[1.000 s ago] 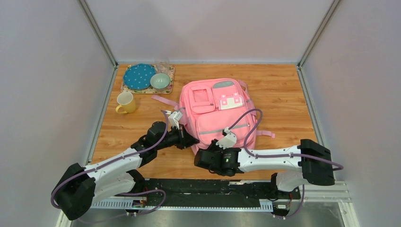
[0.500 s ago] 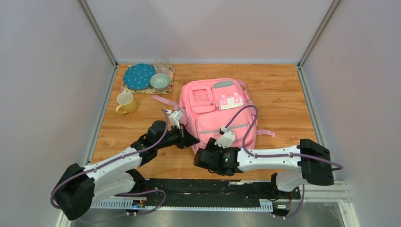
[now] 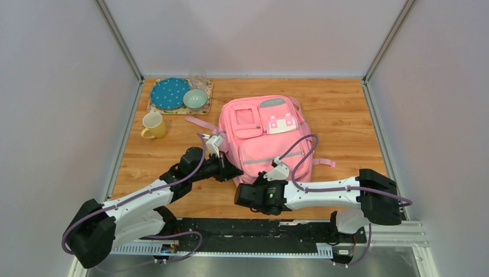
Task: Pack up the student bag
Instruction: Zip the student bag at the center of the board.
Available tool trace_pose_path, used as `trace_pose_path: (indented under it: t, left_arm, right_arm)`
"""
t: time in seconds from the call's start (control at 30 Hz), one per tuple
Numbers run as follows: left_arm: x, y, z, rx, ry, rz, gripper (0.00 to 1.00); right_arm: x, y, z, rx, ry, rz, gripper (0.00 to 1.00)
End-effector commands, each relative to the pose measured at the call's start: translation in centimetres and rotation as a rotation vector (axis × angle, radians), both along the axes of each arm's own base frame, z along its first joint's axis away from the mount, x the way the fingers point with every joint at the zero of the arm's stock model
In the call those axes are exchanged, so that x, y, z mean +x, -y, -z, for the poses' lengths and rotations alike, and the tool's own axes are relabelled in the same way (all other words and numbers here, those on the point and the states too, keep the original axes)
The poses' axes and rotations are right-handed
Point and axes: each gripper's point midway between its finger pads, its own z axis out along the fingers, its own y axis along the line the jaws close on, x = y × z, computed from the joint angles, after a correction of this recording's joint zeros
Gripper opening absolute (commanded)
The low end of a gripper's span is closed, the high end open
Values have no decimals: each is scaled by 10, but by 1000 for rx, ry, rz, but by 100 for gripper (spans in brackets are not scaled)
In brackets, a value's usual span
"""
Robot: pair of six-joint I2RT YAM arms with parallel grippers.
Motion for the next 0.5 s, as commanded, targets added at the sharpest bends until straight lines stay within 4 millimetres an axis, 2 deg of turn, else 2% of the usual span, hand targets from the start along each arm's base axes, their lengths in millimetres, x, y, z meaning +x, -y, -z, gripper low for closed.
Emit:
trace_pose_path:
  t: [0.0,0.13,0.2,0.37,0.4,0.47]
  left_arm:
    - [-13,18,-46,-122,91,124,0]
    - [-11,17,-44,-99,91,122,0]
    - [-10,16,-44,-81,101,119,0]
    - [-2,5,-36,-10,116,80,0]
    - [1,3,-37,0,123,66,0]
    - [3,-1,-32,28,121,54,0]
  right_arm:
    - [8,21,1,-102,75,-10,0]
    - [0,28,-1,-146,126,-95,0]
    - [0,34,-10,-165,161,-121,0]
    - [0,70,-13,-288,209,-209,0]
    - [2,72,-23,-253,232,-211,0]
    - [2,78,-22,-280,262,-278,0]
